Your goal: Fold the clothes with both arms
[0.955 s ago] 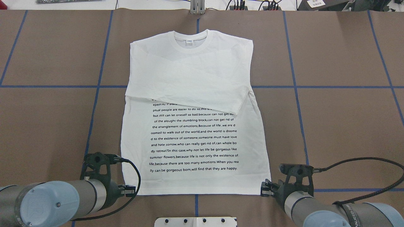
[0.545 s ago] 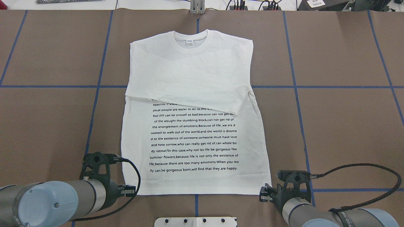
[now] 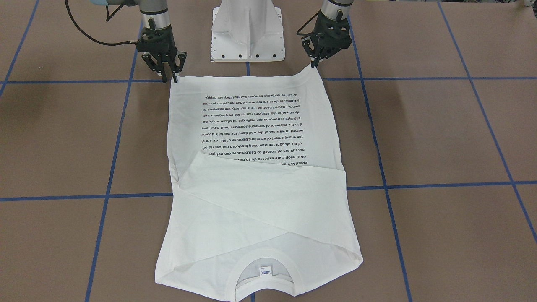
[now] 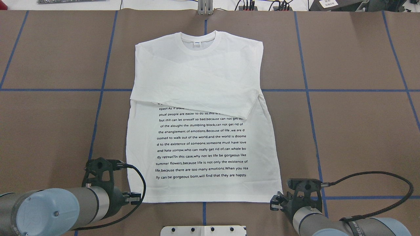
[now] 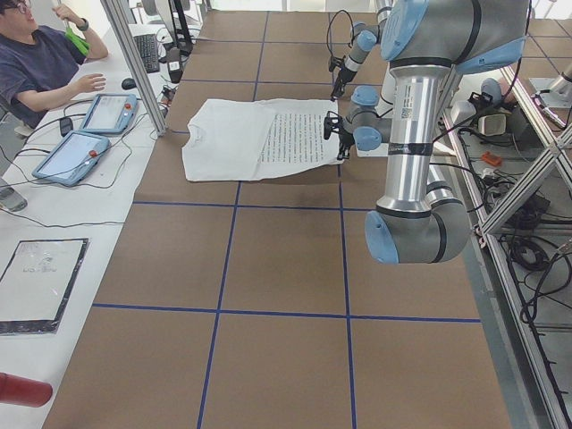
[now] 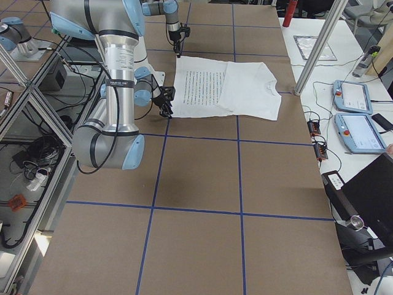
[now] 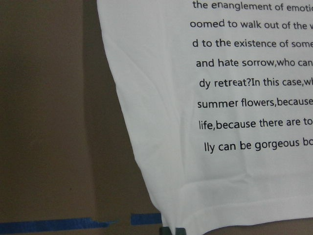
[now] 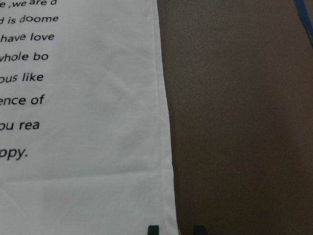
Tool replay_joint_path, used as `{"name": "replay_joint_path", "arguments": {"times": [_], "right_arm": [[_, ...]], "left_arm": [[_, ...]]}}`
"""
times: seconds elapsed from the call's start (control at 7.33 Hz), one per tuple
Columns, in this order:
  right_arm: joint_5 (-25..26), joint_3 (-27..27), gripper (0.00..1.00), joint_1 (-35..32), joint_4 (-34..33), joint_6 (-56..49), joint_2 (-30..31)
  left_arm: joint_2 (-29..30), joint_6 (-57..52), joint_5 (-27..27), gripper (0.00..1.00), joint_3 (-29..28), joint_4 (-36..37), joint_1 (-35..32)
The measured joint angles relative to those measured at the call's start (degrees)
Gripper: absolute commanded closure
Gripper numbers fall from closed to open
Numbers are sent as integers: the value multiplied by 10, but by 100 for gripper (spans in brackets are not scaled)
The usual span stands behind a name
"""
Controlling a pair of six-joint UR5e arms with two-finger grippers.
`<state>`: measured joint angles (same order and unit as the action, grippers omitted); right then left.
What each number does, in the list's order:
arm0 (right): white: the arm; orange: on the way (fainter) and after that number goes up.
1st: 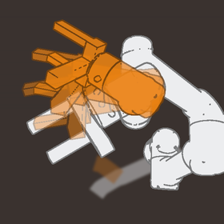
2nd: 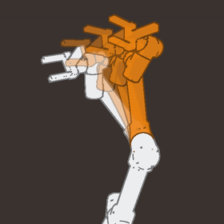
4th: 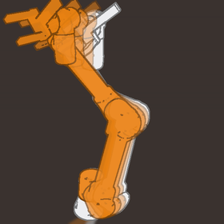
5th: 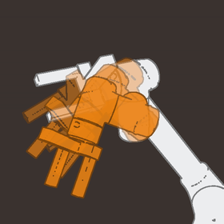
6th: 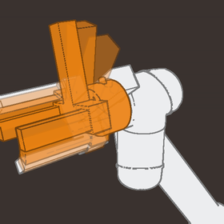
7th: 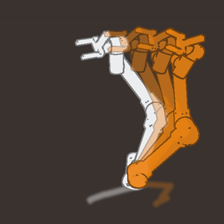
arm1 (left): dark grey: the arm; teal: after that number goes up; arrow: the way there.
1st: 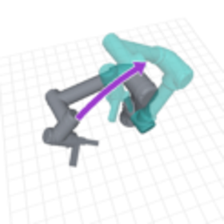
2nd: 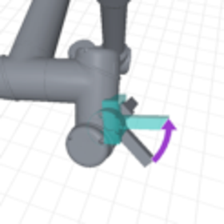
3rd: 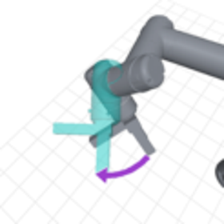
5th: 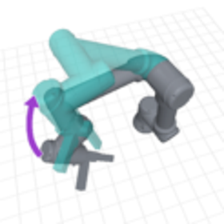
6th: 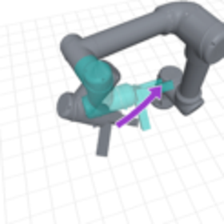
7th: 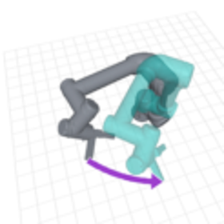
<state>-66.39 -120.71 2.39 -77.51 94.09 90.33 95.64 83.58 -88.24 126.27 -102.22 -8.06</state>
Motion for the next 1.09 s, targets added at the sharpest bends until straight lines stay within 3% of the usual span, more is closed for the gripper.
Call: {"name": "replay_joint_path", "arguments": {"times": [0.68,0.82,1.09], "right_arm": [[3,7,75,7,-6,-1,-13],[4,8,64,6,-6,-2,-12],[5,9,62,2,-8,-7,-10]], "left_arm": [[0,0,0,100,2,0,1],[0,0,0,100,3,0,1],[0,0,0,100,4,0,1]]}}
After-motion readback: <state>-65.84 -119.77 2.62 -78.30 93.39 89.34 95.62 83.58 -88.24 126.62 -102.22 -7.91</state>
